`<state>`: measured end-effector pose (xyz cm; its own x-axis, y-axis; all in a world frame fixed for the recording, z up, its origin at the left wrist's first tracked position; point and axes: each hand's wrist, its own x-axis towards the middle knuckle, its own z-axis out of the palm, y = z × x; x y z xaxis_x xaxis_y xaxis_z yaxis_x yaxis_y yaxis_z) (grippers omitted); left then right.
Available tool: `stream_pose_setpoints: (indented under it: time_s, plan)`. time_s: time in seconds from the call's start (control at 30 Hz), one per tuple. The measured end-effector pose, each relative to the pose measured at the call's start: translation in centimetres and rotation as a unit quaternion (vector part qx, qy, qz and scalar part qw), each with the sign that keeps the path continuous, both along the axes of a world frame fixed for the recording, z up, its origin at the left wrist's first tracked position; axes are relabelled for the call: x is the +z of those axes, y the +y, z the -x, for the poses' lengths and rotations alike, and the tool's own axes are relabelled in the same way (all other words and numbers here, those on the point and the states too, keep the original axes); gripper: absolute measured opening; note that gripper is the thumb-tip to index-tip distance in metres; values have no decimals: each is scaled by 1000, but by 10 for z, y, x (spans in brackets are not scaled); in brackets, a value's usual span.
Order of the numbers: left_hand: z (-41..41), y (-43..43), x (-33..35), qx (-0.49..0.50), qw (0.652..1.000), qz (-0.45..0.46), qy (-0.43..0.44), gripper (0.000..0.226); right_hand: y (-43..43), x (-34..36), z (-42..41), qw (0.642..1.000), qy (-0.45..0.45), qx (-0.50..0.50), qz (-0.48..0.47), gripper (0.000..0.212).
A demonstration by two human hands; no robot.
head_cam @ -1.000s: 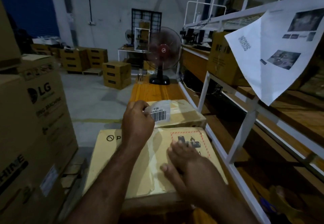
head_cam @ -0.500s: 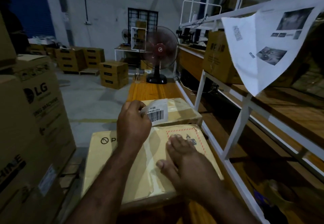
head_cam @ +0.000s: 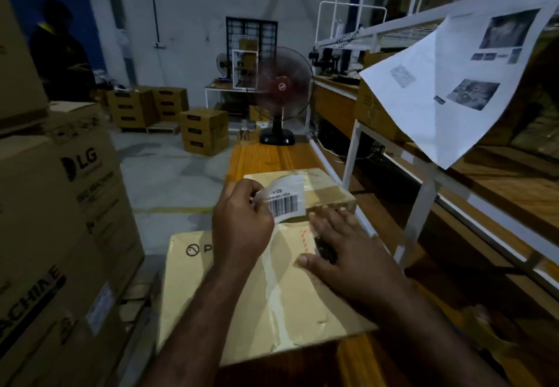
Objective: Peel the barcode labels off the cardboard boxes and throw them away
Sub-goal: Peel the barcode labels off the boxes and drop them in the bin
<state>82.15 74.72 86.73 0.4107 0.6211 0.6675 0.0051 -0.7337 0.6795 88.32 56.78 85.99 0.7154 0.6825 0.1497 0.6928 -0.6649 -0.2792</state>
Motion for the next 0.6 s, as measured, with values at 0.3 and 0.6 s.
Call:
stream_pose_setpoints:
  time_s: [0.3, 0.6]
  plan:
    - [30, 45, -8, 18, 987, 135, -85, 17, 0, 0, -13, 989, 21, -2, -146, 56]
    - [60, 69, -6, 7, 892, 395, -221, 18, -12, -9, -31, 929, 249, -75, -264, 50]
